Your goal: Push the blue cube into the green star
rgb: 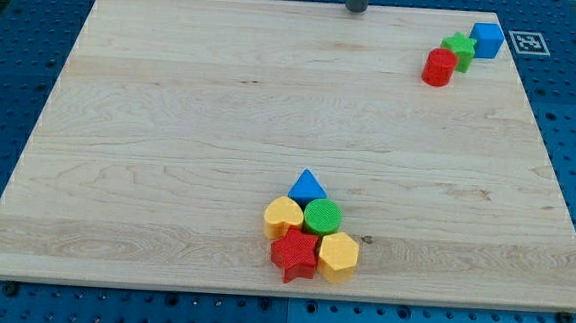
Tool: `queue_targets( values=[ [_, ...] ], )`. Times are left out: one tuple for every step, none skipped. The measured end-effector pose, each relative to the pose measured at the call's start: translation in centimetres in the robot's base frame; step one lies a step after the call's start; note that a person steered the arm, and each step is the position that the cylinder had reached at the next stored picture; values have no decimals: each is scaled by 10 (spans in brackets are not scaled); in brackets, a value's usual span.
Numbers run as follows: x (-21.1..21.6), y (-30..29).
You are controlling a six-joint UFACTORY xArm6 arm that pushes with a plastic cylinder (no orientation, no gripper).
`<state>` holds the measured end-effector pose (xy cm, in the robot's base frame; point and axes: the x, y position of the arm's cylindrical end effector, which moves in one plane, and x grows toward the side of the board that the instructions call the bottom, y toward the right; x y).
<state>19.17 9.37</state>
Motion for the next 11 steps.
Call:
queue_targets(
  values=[
    [-1, 63],
    [-1, 155],
    [-1, 200],
    [-1, 204],
    [-1, 206],
    [0, 223],
    [15, 224],
    [33, 216],
    [48, 198],
    [57, 179],
    [62, 161]
  ],
)
